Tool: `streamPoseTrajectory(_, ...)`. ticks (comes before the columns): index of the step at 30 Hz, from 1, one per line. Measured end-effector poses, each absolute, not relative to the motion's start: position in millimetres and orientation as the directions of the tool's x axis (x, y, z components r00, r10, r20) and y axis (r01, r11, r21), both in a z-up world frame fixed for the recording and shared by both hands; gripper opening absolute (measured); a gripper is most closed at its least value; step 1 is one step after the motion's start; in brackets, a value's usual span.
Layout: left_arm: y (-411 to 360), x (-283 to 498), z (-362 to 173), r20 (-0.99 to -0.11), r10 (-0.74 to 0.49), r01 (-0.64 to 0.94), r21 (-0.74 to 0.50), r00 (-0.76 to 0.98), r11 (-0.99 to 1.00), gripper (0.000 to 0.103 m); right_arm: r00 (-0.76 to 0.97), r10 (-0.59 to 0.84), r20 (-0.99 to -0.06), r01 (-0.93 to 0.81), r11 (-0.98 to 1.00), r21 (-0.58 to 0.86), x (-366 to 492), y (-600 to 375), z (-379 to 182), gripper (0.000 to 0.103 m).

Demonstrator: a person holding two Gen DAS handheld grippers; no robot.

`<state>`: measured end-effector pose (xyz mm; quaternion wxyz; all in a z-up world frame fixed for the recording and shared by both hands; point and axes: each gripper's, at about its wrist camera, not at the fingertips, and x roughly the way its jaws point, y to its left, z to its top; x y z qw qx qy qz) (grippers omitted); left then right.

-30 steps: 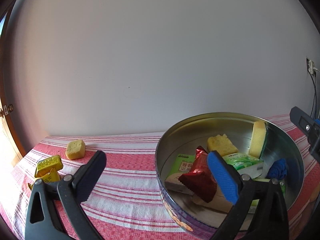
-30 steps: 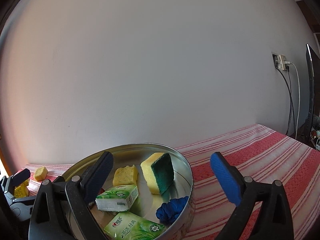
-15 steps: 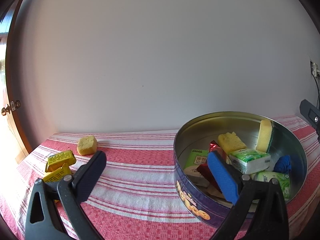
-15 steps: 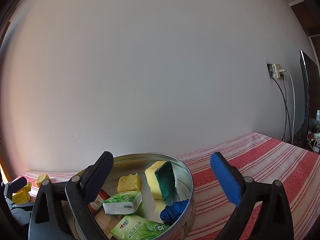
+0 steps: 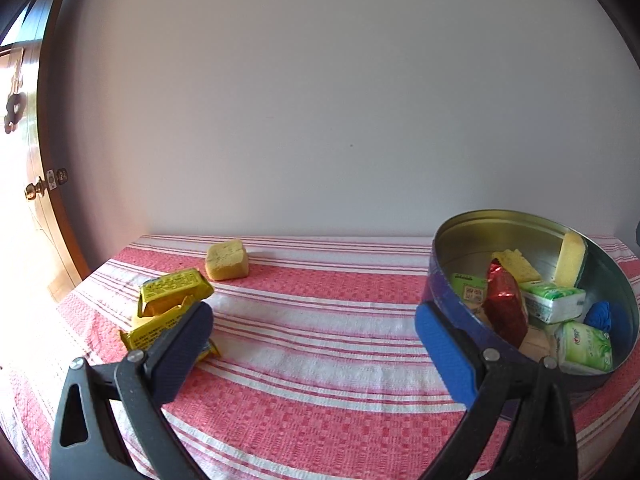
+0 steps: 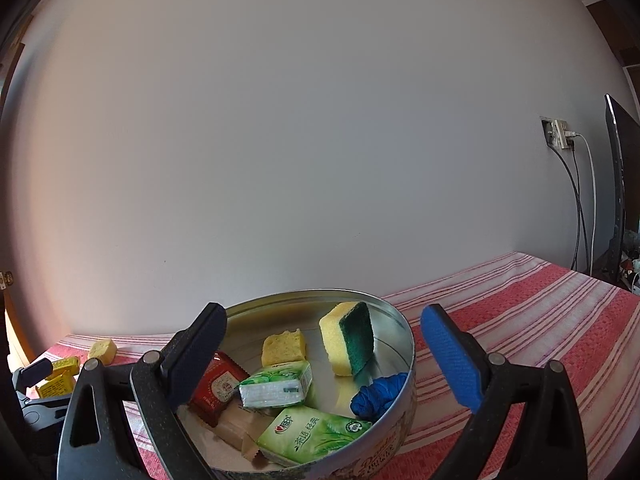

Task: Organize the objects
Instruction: 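Move both grippers to the yellow snack packets beside the tin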

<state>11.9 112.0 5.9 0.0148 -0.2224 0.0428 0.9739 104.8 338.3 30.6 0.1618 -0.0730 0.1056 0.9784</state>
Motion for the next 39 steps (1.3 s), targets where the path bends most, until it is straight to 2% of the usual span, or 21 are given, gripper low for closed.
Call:
streamPoseTrajectory(8, 53.8, 6.5, 4.2, -0.454, -0.058, 0.027, 0.075, -0.889, -0.997, 0.102, -0.946, 0.22, -0.239, -0.255, -0.959, 0.127, 92.2, 295.9, 27.2, 0.099)
streamPoseTrajectory(23, -39.7, -2.8, -0.4, -0.467, -0.15, 0.134, 0.068, -0.871, -0.989, 0.102, -0.95, 0.016, -0.313, -0.057, -0.991, 0.12, 49.7, 190.5, 19.8, 0.099)
streamPoseTrajectory(33, -104.0, -14.7, -4.0, -0.484, -0.263, 0.237, 0.115, -0.835, -0.965, 0.102, -0.881, -0.161, -0.446, 0.102, -0.983, 0.152, 7.9, 127.1, 5.8, 0.099)
streamPoseTrajectory(39, -139.4, -26.5, -11.0, -0.548, -0.286, 0.308, 0.055, -0.786, -0.95, 0.102, -0.779, -0.298, -0.551, 0.232, -0.954, 0.189, -23.4, 88.6, -8.6, 0.099)
